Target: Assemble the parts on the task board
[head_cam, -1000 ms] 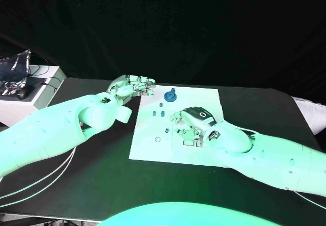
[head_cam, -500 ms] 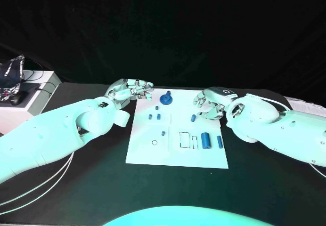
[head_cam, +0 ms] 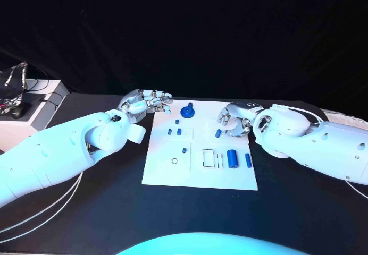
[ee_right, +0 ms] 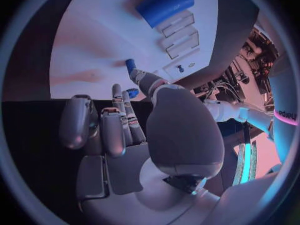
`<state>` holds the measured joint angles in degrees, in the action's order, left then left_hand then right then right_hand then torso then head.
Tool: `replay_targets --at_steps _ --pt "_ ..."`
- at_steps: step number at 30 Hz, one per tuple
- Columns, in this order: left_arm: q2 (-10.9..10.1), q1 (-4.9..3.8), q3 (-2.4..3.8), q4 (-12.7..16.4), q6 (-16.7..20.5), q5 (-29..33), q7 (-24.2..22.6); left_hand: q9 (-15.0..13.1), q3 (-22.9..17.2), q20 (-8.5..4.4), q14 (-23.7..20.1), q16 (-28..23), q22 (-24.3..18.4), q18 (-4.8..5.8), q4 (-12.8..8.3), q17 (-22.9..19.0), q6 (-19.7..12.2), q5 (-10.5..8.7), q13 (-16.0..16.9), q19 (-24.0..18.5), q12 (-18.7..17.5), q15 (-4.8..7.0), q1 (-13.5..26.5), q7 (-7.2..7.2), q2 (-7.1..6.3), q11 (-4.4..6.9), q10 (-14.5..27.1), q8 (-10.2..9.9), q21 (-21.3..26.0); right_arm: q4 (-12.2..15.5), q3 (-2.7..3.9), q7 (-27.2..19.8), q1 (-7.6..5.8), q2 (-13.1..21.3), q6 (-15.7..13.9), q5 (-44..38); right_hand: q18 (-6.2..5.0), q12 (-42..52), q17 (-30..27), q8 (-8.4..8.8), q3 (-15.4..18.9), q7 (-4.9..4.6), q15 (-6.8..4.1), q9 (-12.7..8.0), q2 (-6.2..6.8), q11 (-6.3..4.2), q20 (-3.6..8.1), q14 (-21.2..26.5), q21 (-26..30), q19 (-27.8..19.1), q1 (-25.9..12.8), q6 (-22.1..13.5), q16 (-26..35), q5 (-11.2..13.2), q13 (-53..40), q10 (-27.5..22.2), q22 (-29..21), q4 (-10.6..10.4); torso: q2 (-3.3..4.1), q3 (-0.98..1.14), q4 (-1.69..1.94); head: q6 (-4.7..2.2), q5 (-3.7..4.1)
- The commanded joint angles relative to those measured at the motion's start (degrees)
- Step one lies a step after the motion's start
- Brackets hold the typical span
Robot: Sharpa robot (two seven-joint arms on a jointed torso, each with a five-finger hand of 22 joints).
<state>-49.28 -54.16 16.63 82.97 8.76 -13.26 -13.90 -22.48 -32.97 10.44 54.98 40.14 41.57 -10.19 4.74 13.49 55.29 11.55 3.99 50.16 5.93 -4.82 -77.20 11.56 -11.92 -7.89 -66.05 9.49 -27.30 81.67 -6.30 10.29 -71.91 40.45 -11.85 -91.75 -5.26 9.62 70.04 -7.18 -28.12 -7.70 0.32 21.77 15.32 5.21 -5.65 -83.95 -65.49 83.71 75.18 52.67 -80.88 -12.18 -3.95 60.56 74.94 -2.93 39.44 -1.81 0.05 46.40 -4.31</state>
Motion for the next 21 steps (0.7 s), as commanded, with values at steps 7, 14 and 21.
replay_targets --at_steps 7,14,21 --pt "0.03 0.00 0.05 0.17 -0.89 0.39 -0.75 0.09 0.10 0.24 0.35 -0.39 -0.05 -0.10 0.25 0.06 -0.18 -0.05 0.05 0.27 -0.23 -0.18 0.44 0.31 0.17 -0.28 0.07 -0.35 0.37 -1.68 -0.25 -0.14 0.48 -2.26 2.69 -1.33 0.66 0.29 -0.10 -0.24 0.34 0.23 -0.05 -0.02 -0.96 -0.02 -0.02 -1.99 0.17 0.51 1.05 0.95 -0.25 0.11 -0.13 0.18 1.69 -0.45 0.03 -0.04 0.06 0.26 -0.10" --pt "-0.04 0.00 0.05 0.17 -0.82 0.39 -0.72 0.09 0.10 0.24 0.35 -0.39 -0.05 -0.10 0.25 0.06 -0.18 -0.05 0.05 0.27 -0.23 -0.18 0.44 0.31 0.17 -0.28 0.07 -0.35 0.37 -2.18 -0.39 -0.17 0.90 -3.10 2.99 -0.68 0.73 0.82 -0.34 -1.27 -1.20 -0.43 -0.30 0.16 -2.14 -0.32 0.15 -1.99 -0.36 0.75 1.03 3.40 -0.30 -0.01 -0.19 2.26 2.08 -1.53 -0.02 0.01 -0.05 0.58 -0.40" --pt "-0.07 0.00 0.05 0.16 -0.80 0.39 -0.67 0.11 0.11 0.24 0.39 -0.48 -0.18 -0.14 0.25 0.20 -0.17 0.00 0.07 0.39 -0.23 -0.15 0.28 0.29 0.23 -0.25 0.05 -0.33 0.52 -2.47 -0.46 0.39 1.04 -3.27 3.32 -0.48 0.96 1.02 -0.48 -2.23 -2.73 -0.44 -0.56 0.48 -2.66 -0.64 0.39 -2.04 -1.65 1.17 1.15 5.55 -0.40 -0.09 -0.28 5.02 2.87 -2.08 -0.08 0.05 -0.13 0.61 -0.42"
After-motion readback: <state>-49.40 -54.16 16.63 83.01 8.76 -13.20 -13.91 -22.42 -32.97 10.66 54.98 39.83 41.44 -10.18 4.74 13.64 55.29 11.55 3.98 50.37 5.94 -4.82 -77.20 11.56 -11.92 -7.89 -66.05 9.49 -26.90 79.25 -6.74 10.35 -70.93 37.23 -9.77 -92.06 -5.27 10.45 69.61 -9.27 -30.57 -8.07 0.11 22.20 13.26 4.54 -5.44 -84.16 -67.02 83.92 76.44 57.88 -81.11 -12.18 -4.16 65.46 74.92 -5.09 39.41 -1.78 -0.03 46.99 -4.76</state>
